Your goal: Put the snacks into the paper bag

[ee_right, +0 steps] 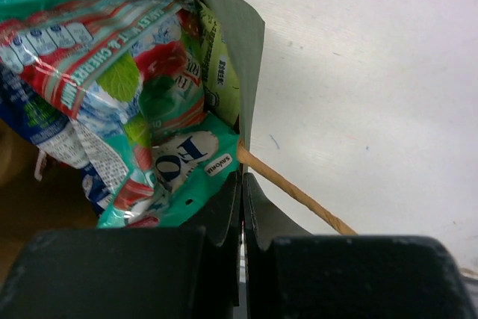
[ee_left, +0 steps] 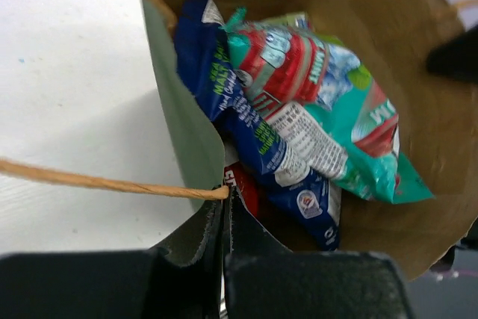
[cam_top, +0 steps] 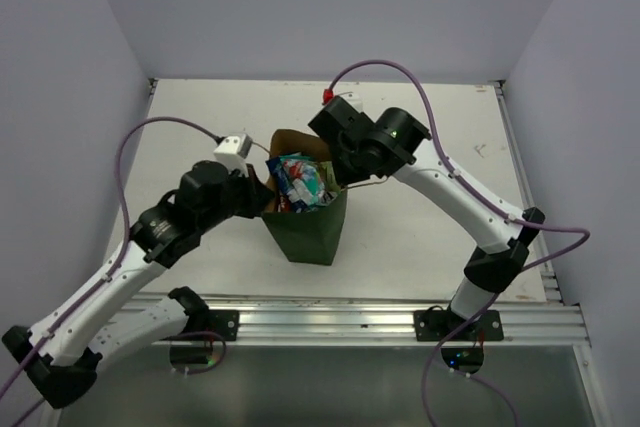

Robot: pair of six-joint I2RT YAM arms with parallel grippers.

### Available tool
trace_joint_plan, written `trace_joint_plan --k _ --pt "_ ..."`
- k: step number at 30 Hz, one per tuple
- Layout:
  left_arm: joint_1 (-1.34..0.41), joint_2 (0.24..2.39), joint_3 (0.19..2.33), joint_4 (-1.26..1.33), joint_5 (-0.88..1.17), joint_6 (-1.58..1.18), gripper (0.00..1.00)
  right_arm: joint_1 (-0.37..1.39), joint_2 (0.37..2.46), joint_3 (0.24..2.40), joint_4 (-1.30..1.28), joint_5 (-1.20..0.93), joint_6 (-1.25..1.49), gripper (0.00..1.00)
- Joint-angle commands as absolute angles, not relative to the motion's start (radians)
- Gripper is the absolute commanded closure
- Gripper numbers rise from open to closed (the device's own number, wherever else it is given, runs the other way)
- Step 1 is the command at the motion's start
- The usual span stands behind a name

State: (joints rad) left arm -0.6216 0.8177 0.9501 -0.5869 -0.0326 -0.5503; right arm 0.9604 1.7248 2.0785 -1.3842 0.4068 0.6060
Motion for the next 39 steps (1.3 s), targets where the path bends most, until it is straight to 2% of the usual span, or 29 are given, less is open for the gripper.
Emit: trace_joint_plan --k 1,3,17,18,19,20,21,23,24,25,30,33,36,39 --pt "-0.828 0.876 1.026 -0.443 -0.272 -0.609 1.00 0.924 1.631 2.047 -1.399 0.454 0.621 1.00" --pt "-0.896 0.893 1.028 -0.431 -0.291 -0.612 1.00 0.916 1.620 2.033 -1.391 0.451 0.617 1.00" --pt "-0.899 0.969 1.017 -0.342 -0.230 -0.595 1.00 0.850 1.574 1.830 -1.304 0.436 0.577 1.00" --pt "-0.899 0.973 1.019 -0.339 -0.226 -0.588 1.00 0.847 1.571 1.822 -1.301 0.434 0.574 0.94" --pt "-0.899 0.974 1.020 -0.334 -0.218 -0.583 0.96 0.845 1.571 1.821 -1.301 0.436 0.571 0.80" --pt "-0.899 0.973 1.022 -0.319 -0.215 -0.578 0.85 0.845 1.569 1.825 -1.301 0.439 0.569 0.53" --pt "-0.900 0.968 1.028 -0.313 -0.215 -0.565 0.62 0.847 1.569 1.842 -1.302 0.439 0.563 0.41" --pt "-0.908 0.960 1.038 -0.286 -0.227 -0.548 0.43 0.845 1.562 1.874 -1.308 0.442 0.555 0.31" --pt "-0.910 0.957 1.054 -0.278 -0.232 -0.532 0.32 0.847 1.559 1.917 -1.313 0.442 0.543 0.31" --pt "-0.916 0.956 1.066 -0.273 -0.241 -0.525 0.29 0.845 1.557 1.942 -1.321 0.442 0.535 0.31" --pt "-0.936 0.959 1.158 -0.285 -0.308 -0.485 0.24 0.845 1.542 2.133 -1.385 0.439 0.502 0.28" --pt "-0.942 0.951 1.239 -0.331 -0.446 -0.463 0.24 0.845 1.531 2.204 -1.440 0.477 0.495 0.26" --pt "-0.940 0.948 1.321 -0.400 -0.616 -0.427 0.21 0.845 1.491 2.142 -1.471 0.556 0.511 0.23" --pt "-0.940 0.968 1.364 -0.443 -0.722 -0.338 0.11 0.845 1.425 2.048 -1.492 0.699 0.549 0.19"
